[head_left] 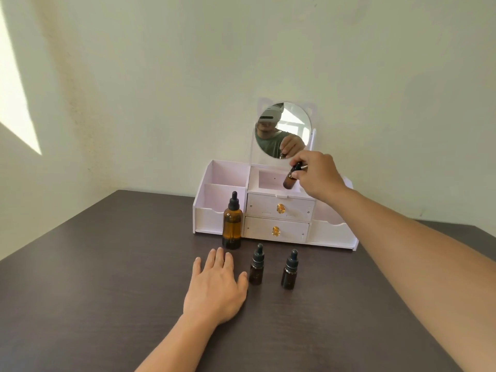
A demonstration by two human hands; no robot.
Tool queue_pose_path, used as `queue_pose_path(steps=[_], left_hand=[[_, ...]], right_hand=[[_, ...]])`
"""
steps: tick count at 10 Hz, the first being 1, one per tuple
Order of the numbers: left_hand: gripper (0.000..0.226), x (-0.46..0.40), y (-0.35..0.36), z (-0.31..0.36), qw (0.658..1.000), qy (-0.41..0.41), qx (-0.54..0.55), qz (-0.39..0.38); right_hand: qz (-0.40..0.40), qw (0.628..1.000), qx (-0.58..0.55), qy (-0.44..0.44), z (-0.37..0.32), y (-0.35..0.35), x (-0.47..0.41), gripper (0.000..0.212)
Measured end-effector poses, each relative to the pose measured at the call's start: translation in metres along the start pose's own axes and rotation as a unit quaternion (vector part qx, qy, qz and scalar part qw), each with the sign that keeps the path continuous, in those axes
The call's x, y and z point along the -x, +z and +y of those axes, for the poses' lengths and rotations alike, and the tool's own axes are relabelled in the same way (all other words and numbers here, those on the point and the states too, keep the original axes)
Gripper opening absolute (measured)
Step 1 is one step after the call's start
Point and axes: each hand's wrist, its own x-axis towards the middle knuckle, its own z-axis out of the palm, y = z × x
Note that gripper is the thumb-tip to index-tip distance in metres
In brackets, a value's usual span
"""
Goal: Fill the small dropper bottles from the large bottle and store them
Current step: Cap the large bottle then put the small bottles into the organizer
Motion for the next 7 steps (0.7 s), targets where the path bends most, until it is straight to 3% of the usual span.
queue_pose_path(steps=[4, 7], left_hand=[[0.068, -0.002, 0.000, 0.002, 1.000, -0.005, 0.002, -0.005], [0.068, -0.001, -0.004, 0.003, 1.000, -0.004, 0.002, -0.010]], right_hand=[[-0.123, 0.981, 0.145, 0.028, 0.019, 0.025, -0.006, 0.038], [-0.137, 0.985, 0.099, 0.047, 0.018, 0.015, -0.003, 0.057]])
